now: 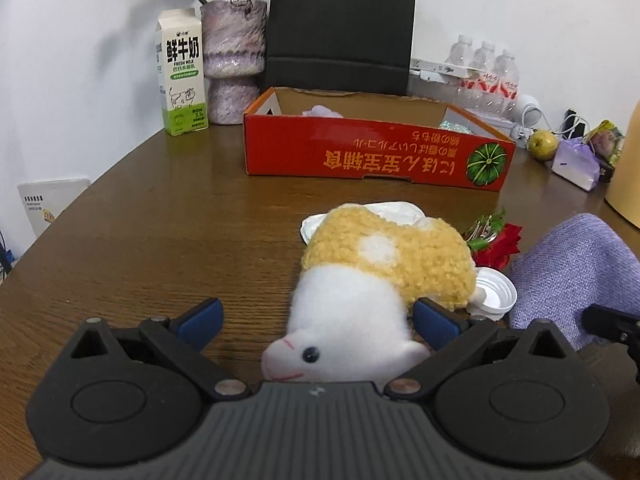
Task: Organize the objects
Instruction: 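Grasp the purple pouch with the right gripper while the left grasps the plush toy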
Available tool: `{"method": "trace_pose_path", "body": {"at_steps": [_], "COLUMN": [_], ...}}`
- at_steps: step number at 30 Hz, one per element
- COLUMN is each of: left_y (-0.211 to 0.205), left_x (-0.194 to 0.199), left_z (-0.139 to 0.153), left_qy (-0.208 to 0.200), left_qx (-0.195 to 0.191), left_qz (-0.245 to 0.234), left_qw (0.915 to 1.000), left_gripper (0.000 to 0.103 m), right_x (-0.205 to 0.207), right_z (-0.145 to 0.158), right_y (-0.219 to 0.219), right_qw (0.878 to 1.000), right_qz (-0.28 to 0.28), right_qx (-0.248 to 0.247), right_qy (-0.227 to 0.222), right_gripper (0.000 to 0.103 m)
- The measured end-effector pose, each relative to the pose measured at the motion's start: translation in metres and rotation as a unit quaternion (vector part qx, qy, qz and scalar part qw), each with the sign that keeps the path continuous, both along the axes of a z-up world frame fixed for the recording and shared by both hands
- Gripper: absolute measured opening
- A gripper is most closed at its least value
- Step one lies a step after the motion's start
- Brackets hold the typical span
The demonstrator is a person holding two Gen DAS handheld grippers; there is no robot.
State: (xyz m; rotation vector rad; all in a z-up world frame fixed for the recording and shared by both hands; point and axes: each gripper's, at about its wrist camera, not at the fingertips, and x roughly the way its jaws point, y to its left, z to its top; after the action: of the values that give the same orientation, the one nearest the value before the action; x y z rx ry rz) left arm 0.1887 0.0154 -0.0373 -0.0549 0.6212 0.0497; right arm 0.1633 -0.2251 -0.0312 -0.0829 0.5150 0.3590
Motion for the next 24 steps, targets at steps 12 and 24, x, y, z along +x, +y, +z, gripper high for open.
{"method": "trace_pose_path", "body": {"at_steps": [12, 24], "left_y": [-0.011, -0.01], "left_x": [-0.012, -0.032], "left_z": [0.006, 0.016], "left_qy": [-0.026, -0.068], "left_qx": [-0.011, -0.013], "left_qz": [0.006, 0.004], "left_qw": [0.9996, 0.9976], "left_gripper": [0.058, 0.052], "right_x": [-0.011, -0.011], "right_z": [0.0, 0.002], "right_y": [0.004, 0.0], "right_qw": [1.0, 1.0], "right_qz": [0.003, -0.005], "right_qx": [-0.004, -0.001], "right_qy": [-0.019, -0.028], "right_gripper": [0.032, 0.032]}}
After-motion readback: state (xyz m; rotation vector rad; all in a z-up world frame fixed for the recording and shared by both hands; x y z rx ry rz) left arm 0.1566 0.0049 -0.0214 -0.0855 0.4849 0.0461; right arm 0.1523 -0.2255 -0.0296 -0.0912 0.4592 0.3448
